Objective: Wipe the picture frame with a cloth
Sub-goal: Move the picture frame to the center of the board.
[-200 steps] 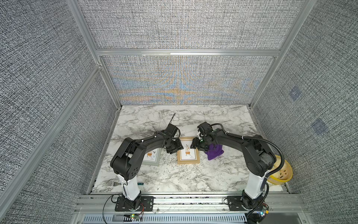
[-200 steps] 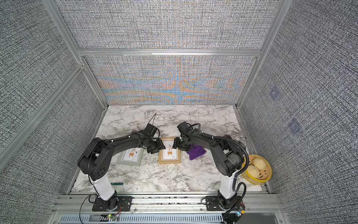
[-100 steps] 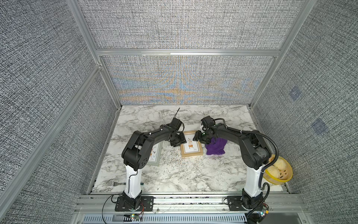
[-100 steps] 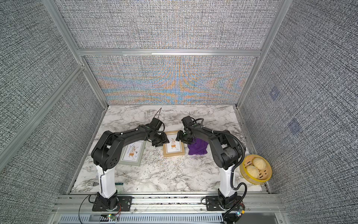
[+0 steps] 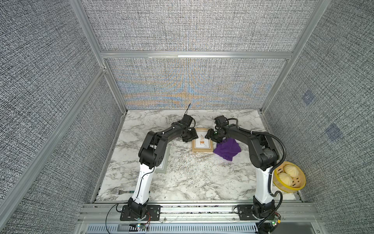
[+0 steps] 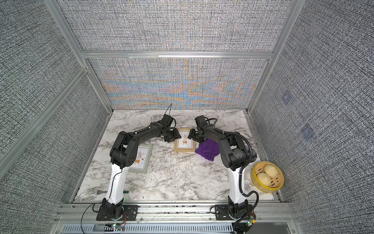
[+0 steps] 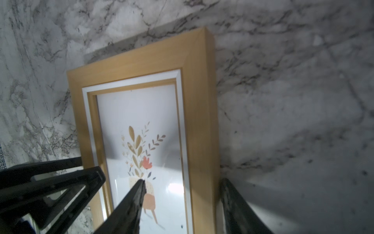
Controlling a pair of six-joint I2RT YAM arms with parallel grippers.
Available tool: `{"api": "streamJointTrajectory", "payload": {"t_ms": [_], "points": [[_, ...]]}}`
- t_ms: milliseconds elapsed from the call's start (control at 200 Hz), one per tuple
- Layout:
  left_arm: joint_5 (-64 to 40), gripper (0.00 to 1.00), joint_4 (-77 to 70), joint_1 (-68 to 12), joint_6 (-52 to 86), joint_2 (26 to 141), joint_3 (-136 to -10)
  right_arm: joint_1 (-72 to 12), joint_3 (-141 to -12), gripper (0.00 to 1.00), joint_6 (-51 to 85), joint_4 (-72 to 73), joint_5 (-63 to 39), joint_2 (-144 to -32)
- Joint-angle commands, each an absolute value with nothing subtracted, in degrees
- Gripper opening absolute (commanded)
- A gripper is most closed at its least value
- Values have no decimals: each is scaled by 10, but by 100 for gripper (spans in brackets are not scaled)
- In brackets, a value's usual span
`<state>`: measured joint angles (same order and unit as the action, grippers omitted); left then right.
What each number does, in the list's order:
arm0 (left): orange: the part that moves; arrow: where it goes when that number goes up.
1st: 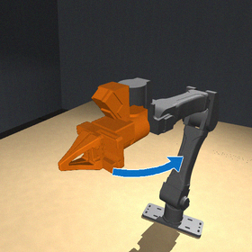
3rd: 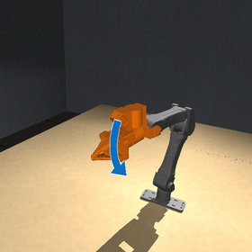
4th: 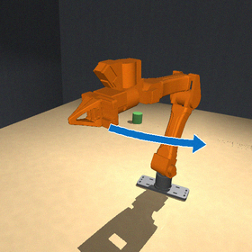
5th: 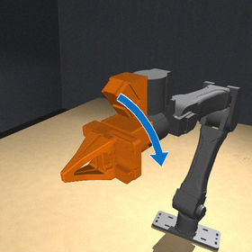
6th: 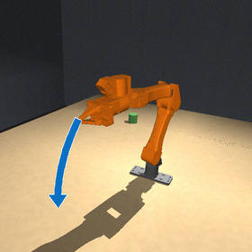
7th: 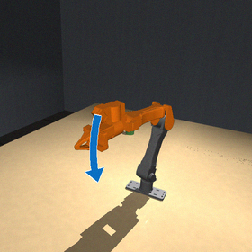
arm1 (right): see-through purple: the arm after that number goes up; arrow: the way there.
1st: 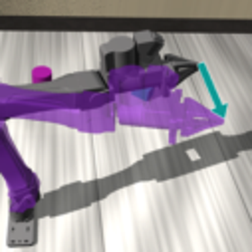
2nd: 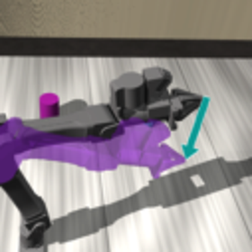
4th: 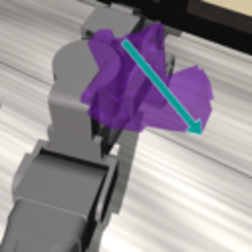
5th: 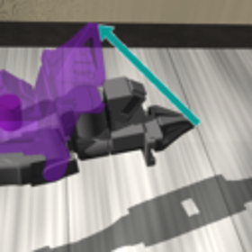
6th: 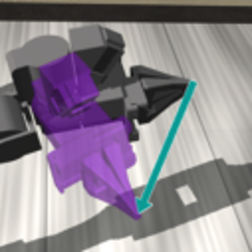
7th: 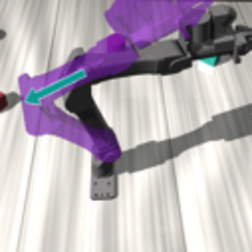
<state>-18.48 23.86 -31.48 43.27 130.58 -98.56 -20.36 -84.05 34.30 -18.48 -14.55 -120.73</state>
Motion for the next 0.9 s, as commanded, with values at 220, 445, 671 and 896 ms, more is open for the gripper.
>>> {"api": "streamJointTrajectory", "payload": {"t_ms": [220, 445, 671, 896], "points": [[-250, 52, 185, -313, 428, 1352, -1043, -193, -862, 62, 343, -144, -179, -1216], [-189, 67, 261, -295, 381, 1314, -1038, -183, -853, 76, 321, -178, -135, -1141], [-143, 83, 305, -262, 340, 1204, -969, -186, -836, 84, 301, -203, -123, -1047], [-59, 89, 390, -196, 306, 1034, -830, -254, -751, 85, 319, -169, -176, -986]]}}
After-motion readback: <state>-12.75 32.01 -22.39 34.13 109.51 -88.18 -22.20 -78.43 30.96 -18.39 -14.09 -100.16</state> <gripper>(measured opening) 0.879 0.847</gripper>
